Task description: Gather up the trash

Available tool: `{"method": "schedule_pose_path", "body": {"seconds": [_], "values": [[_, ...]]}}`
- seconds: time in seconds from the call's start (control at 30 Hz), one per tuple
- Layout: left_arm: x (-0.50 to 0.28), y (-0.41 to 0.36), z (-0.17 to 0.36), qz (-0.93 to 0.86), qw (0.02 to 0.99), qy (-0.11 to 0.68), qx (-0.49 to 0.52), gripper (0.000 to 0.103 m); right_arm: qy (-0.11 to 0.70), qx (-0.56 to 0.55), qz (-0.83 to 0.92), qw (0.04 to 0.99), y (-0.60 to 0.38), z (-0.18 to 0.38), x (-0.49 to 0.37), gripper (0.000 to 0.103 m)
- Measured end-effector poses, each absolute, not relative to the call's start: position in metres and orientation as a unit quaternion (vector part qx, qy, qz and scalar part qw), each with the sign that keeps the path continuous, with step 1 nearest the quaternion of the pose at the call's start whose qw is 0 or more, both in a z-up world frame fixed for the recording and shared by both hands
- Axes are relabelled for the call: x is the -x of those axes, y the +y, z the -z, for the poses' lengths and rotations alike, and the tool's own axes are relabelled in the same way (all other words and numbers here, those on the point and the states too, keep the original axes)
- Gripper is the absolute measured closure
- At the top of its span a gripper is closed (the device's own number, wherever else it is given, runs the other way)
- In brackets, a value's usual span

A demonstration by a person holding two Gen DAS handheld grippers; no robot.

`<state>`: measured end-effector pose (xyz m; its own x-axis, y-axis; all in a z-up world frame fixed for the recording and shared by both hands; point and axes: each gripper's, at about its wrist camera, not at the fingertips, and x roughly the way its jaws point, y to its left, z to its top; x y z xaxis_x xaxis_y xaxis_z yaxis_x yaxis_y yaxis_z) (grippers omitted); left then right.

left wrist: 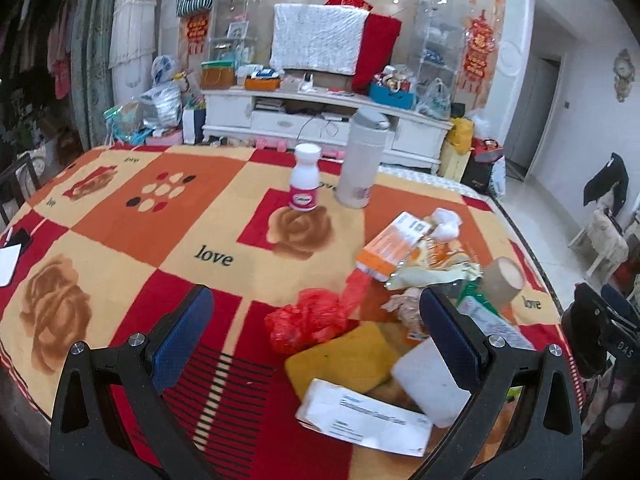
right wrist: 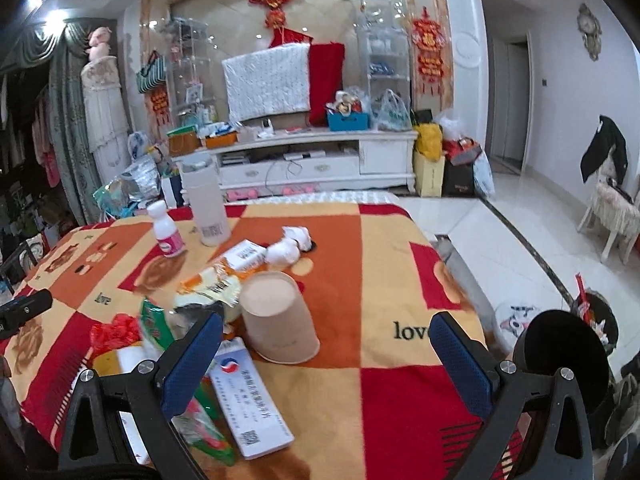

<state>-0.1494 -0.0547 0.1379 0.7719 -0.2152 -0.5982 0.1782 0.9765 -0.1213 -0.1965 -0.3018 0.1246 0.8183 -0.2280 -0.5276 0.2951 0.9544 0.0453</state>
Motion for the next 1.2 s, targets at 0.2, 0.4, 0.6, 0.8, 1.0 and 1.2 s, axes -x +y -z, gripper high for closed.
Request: {"method": "schedule_pose_path", "body": {"seconds": [0.2,0.4,0.6,0.8,1.0,1.2], "values": [[0.163,-0.072,-0.143,0.119,0.945,0.305,0.019,0.001,0.249,-0.063,0.131,0.958,-0.292,-0.135,0.205,0.0],[0.171,-0.083,-0.147,0.13,0.946,0.296,0.015,0.001,0.234,-0.06,0.131,0.961,-0.288,-0.143,0.212,0.0],[0.175,-0.091,-0.149,0.135,0.947,0.291,0.014,0.001,0.228,-0.058,0.134,0.963,-0.288,-0.147,0.214,0.0],[0.176,-0.093,-0.15,0.137,0.947,0.289,0.014,0.001,0.223,-0.057,0.133,0.964,-0.288,-0.15,0.216,0.0],[0.177,-0.093,-0.149,0.139,0.946,0.293,0.019,0.001,0.222,-0.056,0.13,0.965,-0.288,-0.151,0.217,0.0],[0.178,-0.094,-0.147,0.139,0.945,0.296,0.019,0.001,0.222,-0.056,0.131,0.964,-0.286,-0.151,0.217,0.0]]}}
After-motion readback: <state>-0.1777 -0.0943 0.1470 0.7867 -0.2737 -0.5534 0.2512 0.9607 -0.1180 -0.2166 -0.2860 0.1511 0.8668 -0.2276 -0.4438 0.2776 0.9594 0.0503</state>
